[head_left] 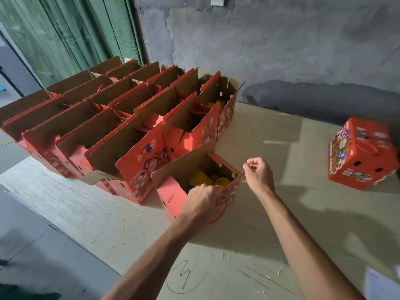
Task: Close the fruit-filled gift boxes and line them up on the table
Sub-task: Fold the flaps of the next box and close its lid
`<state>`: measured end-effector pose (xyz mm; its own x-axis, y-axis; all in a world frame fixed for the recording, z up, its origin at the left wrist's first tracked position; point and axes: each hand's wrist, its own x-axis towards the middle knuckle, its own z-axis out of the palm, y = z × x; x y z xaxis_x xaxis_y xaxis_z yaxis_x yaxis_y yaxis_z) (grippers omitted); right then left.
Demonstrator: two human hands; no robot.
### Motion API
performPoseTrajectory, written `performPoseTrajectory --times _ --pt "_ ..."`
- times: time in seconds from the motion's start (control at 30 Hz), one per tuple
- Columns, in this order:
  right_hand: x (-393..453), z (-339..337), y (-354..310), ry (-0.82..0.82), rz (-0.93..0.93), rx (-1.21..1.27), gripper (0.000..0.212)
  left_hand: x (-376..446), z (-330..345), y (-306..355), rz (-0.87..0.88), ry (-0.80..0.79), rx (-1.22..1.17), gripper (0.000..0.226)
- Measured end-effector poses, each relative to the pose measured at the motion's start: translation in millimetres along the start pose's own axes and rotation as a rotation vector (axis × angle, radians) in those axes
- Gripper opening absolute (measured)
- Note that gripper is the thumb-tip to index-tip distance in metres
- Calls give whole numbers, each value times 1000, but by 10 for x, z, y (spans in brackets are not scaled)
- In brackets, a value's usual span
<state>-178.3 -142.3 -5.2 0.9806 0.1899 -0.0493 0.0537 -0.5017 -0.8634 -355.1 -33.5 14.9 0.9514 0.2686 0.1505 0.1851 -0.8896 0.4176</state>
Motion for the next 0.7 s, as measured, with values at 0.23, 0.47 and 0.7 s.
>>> performPoseTrajectory --times 0.23,0.47,0.7 --pt "-103 -743 539 216 107 24 15 281 276 436 214 -65 -12 37" --pt "-421 -1368 1008 393 243 7 36 469 443 729 508 -168 -93 15" --pt "-716 -1596 1244 377 358 -38 35 412 627 850 649 -208 -115 21"
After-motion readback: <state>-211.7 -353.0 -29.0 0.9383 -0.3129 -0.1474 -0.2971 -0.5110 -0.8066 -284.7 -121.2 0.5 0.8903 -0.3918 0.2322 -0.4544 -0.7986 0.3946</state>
